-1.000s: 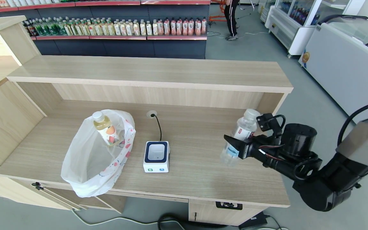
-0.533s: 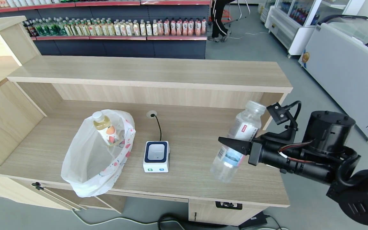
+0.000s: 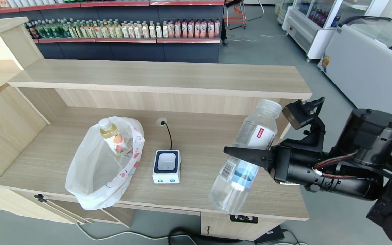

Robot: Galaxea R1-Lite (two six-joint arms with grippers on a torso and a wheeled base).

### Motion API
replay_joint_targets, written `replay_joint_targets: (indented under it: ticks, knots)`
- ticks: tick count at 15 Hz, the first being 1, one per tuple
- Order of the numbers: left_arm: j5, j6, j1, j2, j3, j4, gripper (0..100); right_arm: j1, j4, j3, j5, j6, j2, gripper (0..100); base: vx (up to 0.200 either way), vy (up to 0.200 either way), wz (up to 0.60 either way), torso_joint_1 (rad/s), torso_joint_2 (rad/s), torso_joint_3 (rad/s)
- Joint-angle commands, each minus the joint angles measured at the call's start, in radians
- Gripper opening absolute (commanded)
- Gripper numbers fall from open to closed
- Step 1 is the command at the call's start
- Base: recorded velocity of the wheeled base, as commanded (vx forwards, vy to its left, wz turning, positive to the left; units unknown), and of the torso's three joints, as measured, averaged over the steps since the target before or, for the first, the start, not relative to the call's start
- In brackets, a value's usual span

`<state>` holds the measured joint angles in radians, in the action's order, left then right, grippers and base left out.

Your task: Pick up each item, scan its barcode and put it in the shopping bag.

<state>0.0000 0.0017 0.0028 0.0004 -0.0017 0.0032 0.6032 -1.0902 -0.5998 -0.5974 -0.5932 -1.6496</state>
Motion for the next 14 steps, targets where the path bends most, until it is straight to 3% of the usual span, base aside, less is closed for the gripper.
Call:
replay_joint_targets:
  ticks: [1, 6, 8, 12, 14]
  knots:
    - [0.000, 0.000, 0.000, 0.000, 0.000, 0.000, 100, 0.006, -0.030, 0.008, -0.001, 0.003, -0.033, 0, 0.000, 0.000, 0.00, 0.000, 0.00, 0.000]
    - [0.000, 0.000, 0.000, 0.000, 0.000, 0.000, 100, 0.018, -0.318, 0.017, -0.076, 0.009, -0.165, 0, 0.000, 0.000, 0.00, 0.000, 0.00, 0.000]
    - [0.000, 0.000, 0.000, 0.000, 0.000, 0.000, 100, 0.018, -0.379, 0.026, -0.125, 0.122, -0.203, 0, 0.000, 0.000, 0.00, 0.000, 0.00, 0.000]
    - [0.000, 0.000, 0.000, 0.000, 0.000, 0.000, 100, -0.019, -0.413, 0.054, -0.352, 0.377, -0.210, 0, 0.000, 0.000, 0.00, 0.000, 0.00, 0.000]
    - [0.000, 0.000, 0.000, 0.000, 0.000, 0.000, 100, -0.025, -0.481, 0.067, -0.367, 0.378, -0.219, 0, 0.000, 0.000, 0.00, 0.000, 0.00, 0.000]
